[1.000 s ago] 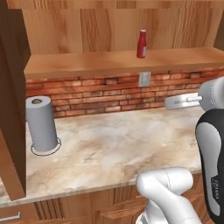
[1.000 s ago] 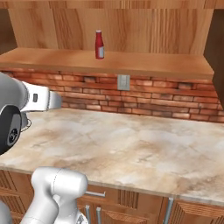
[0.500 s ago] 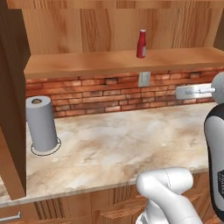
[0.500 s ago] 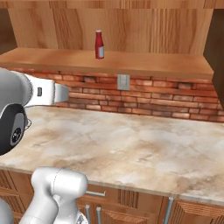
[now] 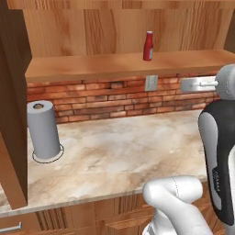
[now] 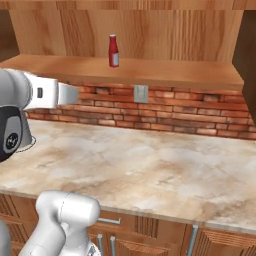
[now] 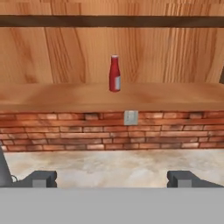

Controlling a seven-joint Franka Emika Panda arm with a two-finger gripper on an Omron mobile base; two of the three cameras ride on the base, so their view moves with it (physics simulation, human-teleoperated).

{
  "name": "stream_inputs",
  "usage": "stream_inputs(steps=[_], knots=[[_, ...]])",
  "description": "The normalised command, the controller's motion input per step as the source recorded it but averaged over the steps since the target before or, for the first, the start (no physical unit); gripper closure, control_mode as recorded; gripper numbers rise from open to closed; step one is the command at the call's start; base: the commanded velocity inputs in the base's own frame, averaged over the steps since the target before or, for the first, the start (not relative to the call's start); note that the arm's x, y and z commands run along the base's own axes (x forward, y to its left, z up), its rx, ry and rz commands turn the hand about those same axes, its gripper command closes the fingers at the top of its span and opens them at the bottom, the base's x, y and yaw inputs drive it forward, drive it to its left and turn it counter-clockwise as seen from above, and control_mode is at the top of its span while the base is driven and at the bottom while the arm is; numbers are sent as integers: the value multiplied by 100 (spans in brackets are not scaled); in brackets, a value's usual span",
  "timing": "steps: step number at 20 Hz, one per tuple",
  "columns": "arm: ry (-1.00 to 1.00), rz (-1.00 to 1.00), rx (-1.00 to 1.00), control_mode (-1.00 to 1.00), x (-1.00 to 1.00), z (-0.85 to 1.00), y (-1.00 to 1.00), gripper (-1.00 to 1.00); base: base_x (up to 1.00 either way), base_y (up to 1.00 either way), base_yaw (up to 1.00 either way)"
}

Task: Take 2 condiments from the cabinet and move them on the counter near the stove.Make sure the condiments are lined up with each other, next to each other.

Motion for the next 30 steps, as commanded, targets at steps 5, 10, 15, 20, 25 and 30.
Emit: stream_inputs(steps=[5,10,15,20,25,30], knots=[[-5,-4,0,-100,41,13,-8,-100,0,0,0],[0,-1,0,-100,59,10,-5,-100,0,0,0],[1,0,0,-100,46,2,0,-100,0,0,0],[11,-1,0,-100,58,0,0,-100,0,0,0],[3,0,0,-100,44,0,0,-100,0,0,0],[-2,0,0,-100,36,-1,0,-100,0,0,0]])
